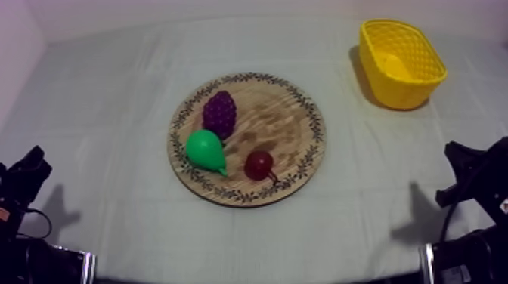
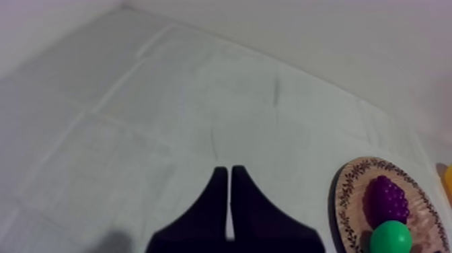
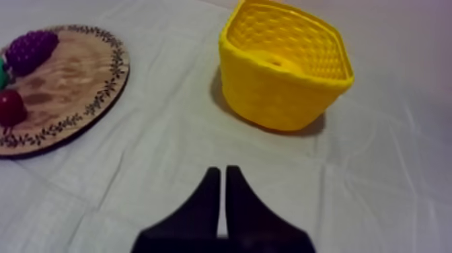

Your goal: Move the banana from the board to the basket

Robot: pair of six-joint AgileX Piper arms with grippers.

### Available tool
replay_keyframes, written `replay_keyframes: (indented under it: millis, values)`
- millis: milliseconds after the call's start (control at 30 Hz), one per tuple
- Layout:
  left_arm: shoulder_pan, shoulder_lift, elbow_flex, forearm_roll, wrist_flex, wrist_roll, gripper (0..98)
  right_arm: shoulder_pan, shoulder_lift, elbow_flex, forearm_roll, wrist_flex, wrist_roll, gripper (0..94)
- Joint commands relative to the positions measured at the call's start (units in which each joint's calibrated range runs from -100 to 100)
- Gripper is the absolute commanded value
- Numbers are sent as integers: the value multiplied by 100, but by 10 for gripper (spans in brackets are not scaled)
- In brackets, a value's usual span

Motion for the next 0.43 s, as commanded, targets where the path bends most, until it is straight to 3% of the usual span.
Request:
replay_keyframes:
  millis: [0,400]
  values:
    - [2,-5,-1,3,0,-1,1,4,-1,2,4,-1,28,3]
    - [2,-5,-1,3,0,0,1,4,-1,-8,4,0,11,3]
